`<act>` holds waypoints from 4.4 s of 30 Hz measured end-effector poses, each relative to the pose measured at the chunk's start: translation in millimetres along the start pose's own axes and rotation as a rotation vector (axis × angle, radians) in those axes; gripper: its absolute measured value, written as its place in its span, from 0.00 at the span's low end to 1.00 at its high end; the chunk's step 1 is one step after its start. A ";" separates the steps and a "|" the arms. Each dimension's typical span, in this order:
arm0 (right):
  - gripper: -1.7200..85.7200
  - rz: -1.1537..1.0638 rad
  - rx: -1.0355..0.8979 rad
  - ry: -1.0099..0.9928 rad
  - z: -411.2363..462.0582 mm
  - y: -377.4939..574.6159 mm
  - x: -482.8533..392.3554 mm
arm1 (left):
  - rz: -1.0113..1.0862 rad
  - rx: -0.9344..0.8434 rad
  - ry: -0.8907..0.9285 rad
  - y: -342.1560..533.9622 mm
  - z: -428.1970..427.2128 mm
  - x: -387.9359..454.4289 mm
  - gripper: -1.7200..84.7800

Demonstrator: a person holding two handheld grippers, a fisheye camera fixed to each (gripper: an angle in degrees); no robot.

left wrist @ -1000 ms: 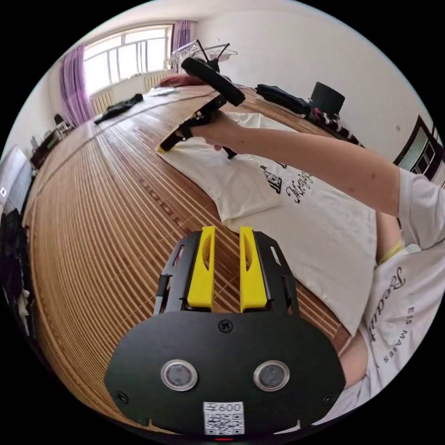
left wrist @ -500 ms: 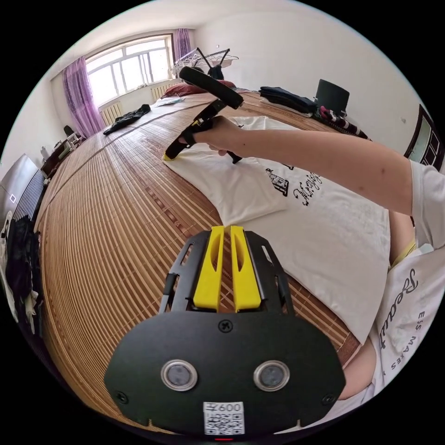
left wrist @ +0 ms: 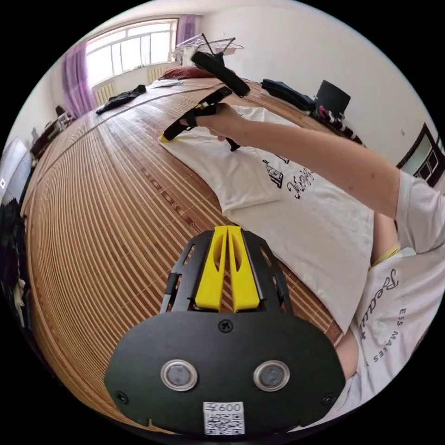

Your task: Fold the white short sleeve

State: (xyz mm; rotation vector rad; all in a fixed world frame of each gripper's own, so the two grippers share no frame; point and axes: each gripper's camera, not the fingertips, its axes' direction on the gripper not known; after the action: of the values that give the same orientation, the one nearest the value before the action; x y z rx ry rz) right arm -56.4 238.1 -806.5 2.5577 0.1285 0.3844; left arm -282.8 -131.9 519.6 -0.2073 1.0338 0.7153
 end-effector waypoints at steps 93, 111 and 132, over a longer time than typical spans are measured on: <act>0.02 0.403 0.425 0.154 -260.7 873.7 254.7 | -0.312 0.305 -0.069 161.0 137.6 179.0 0.18; 0.09 0.353 0.560 -0.578 -97.7 696.8 476.8 | 0.155 0.181 -0.059 -280.1 347.1 159.3 0.10; 0.09 0.396 0.410 -0.617 -141.7 626.7 499.8 | 0.241 -0.237 -0.458 -483.3 446.7 281.4 0.03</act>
State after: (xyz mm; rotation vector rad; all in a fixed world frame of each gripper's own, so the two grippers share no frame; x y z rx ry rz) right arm 386.6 -137.0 -235.9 2.9721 -0.5867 -0.3399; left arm 427.1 -160.1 432.6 -0.1147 0.5393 1.0485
